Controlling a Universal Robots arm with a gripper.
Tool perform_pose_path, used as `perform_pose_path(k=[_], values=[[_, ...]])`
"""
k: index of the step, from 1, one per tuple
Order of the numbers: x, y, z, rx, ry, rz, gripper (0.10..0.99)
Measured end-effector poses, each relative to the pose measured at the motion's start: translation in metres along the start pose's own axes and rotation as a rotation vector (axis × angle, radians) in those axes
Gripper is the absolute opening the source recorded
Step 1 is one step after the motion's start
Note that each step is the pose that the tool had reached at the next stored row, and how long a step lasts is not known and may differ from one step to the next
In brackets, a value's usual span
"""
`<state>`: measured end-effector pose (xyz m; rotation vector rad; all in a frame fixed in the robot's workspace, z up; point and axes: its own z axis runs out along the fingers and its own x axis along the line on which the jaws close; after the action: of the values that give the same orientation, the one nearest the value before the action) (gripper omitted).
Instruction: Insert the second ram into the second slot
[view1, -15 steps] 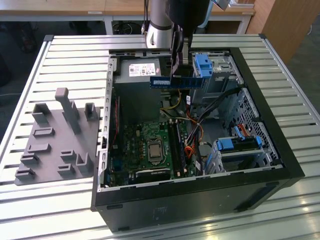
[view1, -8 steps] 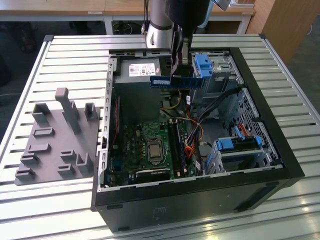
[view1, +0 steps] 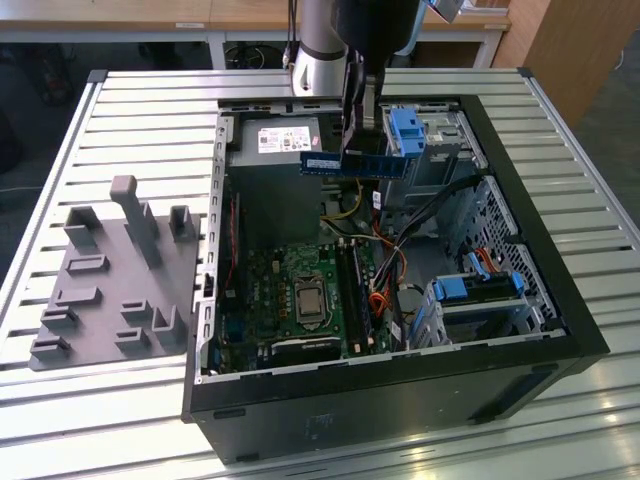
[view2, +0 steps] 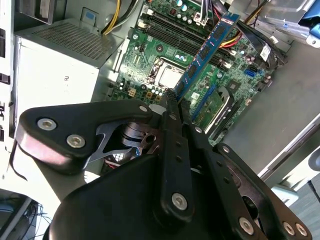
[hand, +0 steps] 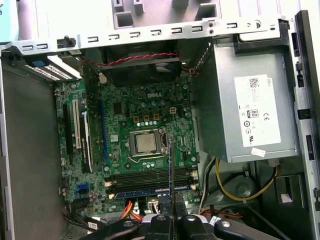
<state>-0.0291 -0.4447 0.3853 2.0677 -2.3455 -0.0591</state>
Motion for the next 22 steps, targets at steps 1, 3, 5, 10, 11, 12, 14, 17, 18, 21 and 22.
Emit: perform_pose_path(k=[1,3,5,10,11,12,14,17,18,21,22], values=[[0.0,0.0,0.0,0.0,0.0,0.002,0.137],[0.0,0.0,0.0,0.0,-0.0002,0.007,0.137],[0.0,0.0,0.0,0.0,-0.0004,0.012,0.137],[0.0,0.0,0.0,0.0,-0.0011,0.03,0.137],[0.0,0.0,0.0,0.0,-0.0012,0.033,0.137],[0.0,0.0,0.0,0.0,-0.0013,0.036,0.137],[0.0,0.0,0.0,0.001,-0.0015,0.041,0.137],[0.0,0.0,0.0,0.001,-0.0018,0.048,0.137],[0.0,0.0,0.0,0.001,-0.0018,0.05,0.137],[0.0,0.0,0.0,0.001,-0.002,0.057,0.137],[0.0,0.0,0.0,0.001,-0.0021,0.059,0.137]])
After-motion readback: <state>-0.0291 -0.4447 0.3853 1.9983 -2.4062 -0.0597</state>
